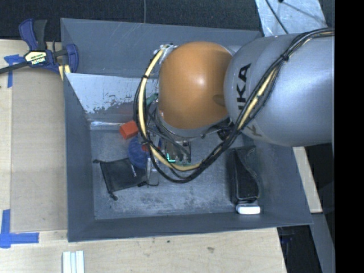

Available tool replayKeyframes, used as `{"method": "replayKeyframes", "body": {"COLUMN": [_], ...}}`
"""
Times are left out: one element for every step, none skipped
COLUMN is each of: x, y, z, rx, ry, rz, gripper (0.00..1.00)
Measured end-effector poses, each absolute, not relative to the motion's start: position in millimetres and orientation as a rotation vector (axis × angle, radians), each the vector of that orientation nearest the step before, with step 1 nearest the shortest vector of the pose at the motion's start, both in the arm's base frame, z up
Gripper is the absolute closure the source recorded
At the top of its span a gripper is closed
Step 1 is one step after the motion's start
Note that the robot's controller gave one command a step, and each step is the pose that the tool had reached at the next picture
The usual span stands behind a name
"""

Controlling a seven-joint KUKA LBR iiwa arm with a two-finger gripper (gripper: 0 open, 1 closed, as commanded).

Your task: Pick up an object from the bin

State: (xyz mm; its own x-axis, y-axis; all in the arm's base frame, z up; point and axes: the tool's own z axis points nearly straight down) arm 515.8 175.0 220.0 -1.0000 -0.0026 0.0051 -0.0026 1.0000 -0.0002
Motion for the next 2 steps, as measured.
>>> {"method": "replayKeyframes", "body": {"x": [586.1, 556.8], "y": [195.9, 171.7], "z": [105.7, 68.0], "rx": [0.432, 0.346], "ry": [-3.112, -3.120], "rz": [-0.001, 0.001], "gripper": [0.00, 0.00]}}
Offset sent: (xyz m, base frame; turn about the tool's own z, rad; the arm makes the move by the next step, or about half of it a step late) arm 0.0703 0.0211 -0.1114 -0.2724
